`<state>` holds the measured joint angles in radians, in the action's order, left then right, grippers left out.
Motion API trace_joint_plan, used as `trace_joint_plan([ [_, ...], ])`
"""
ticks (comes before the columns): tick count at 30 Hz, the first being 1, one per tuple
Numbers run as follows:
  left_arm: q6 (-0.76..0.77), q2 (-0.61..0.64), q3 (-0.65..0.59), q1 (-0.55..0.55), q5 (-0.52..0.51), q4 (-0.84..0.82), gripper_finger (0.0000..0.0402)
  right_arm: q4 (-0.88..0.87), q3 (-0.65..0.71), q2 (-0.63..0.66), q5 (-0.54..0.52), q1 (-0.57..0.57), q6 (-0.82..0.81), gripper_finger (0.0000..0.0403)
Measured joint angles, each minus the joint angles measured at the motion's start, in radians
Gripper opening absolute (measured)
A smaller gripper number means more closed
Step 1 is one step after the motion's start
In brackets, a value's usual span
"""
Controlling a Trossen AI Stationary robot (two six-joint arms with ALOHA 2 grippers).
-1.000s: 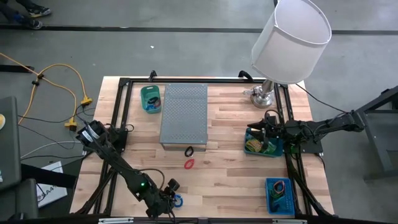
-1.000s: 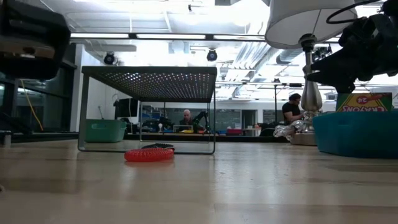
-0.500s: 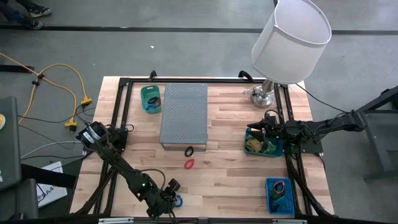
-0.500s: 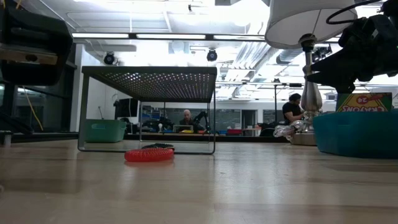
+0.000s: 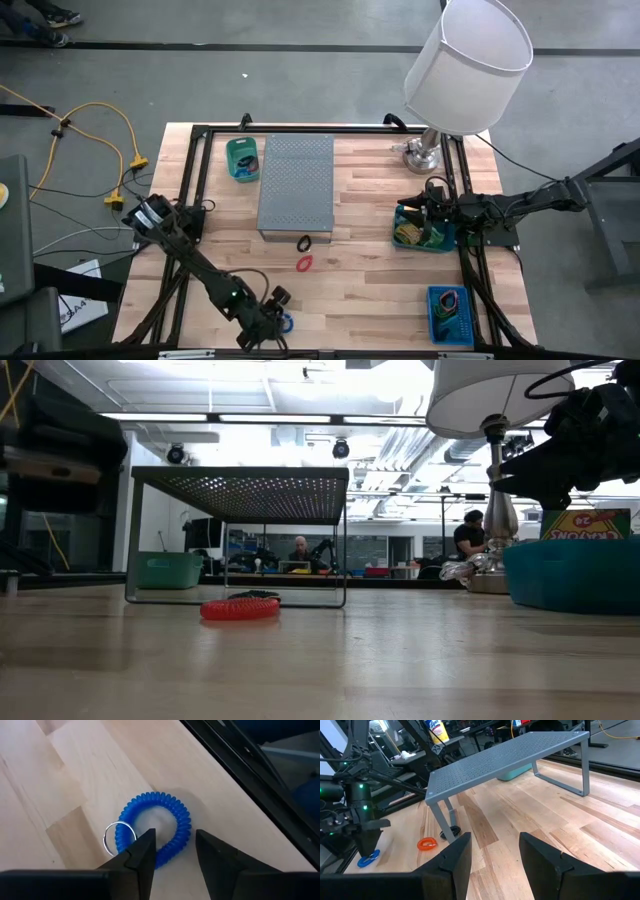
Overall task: Pick & Place Office Desk Supplies
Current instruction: Put the blue spring keychain into the dark green bin
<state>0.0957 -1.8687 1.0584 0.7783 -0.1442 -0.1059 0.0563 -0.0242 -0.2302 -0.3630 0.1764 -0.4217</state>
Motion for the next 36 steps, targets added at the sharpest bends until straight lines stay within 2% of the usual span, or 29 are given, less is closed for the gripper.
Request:
trace_joint_plan([
  [24, 0.010, 0.000, 0.000, -0.009, 0.016, -0.007, 0.0039, 0.000, 0.000, 0.000, 0.000, 0.000, 0.000, 0.0153],
  [32, 0.010, 0.005, -0.001, -0.009, 0.010, -0.009, 0.0034, 0.000, 0.000, 0.000, 0.000, 0.000, 0.000, 0.0153],
  [36, -0.007, 0.036, -0.004, -0.010, -0.034, -0.020, 0.0034, 0.000, 0.000, 0.000, 0.000, 0.000, 0.000, 0.0153],
])
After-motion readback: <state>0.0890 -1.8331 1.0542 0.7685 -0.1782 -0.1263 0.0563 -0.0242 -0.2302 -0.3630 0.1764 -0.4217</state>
